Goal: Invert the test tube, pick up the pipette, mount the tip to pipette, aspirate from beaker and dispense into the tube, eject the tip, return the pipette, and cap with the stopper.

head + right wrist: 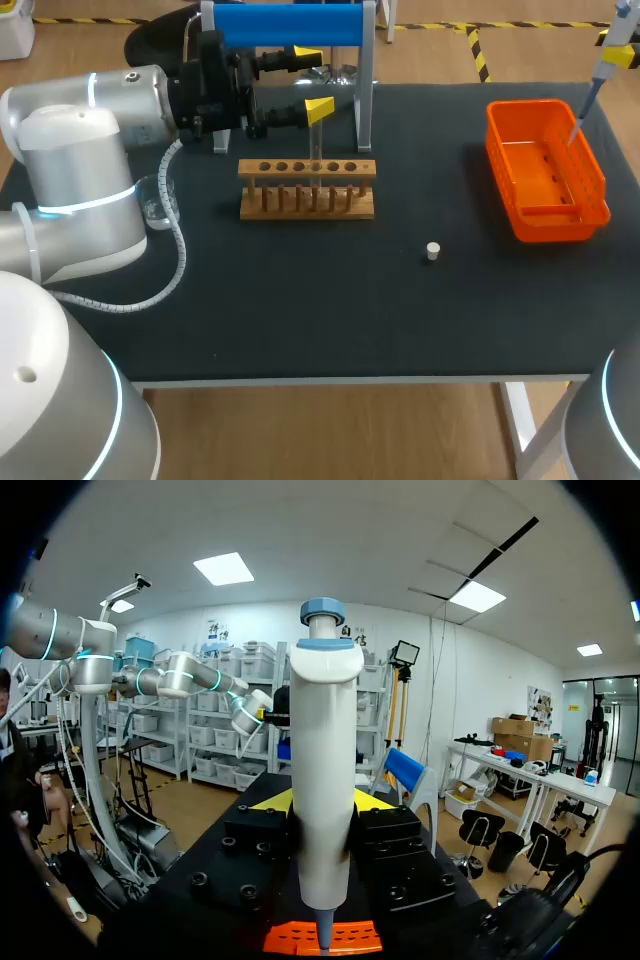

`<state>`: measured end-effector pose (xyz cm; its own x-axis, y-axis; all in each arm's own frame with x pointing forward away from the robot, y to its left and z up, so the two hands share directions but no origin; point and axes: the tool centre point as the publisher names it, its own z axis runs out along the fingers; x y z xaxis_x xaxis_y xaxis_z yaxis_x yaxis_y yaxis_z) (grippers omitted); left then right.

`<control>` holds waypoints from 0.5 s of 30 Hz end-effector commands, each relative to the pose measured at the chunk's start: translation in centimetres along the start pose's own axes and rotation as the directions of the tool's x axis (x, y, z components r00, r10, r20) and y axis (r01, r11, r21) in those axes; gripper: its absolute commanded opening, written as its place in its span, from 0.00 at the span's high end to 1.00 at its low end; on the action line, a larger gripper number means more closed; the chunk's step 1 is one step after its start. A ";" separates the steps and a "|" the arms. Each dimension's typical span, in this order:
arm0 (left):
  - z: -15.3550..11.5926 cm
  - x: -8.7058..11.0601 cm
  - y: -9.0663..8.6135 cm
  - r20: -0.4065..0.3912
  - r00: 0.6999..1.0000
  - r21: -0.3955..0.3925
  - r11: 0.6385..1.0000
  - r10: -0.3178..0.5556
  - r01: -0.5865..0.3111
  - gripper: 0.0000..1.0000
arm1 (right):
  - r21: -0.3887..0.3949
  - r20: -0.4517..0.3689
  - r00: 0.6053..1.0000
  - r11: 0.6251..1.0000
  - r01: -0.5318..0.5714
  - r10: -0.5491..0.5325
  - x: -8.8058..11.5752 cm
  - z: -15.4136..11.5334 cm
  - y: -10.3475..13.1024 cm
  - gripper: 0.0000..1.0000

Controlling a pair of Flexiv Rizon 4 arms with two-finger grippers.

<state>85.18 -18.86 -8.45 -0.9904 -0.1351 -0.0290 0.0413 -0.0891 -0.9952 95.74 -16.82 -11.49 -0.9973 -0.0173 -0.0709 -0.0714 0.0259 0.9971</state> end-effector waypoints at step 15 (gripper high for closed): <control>12.5 -3.2 -2.1 0.004 1.000 -0.131 0.991 -0.014 0.014 0.00 | 0.004 0.002 1.000 1.000 0.000 0.000 0.1 0.0 0.1 1.00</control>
<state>87.63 -24.78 -6.07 -0.9885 -0.1500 -0.0215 0.0232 -0.0098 -0.9997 95.71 -16.81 -11.48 -0.9973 -0.0166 -0.0710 -0.0714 0.0263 0.9971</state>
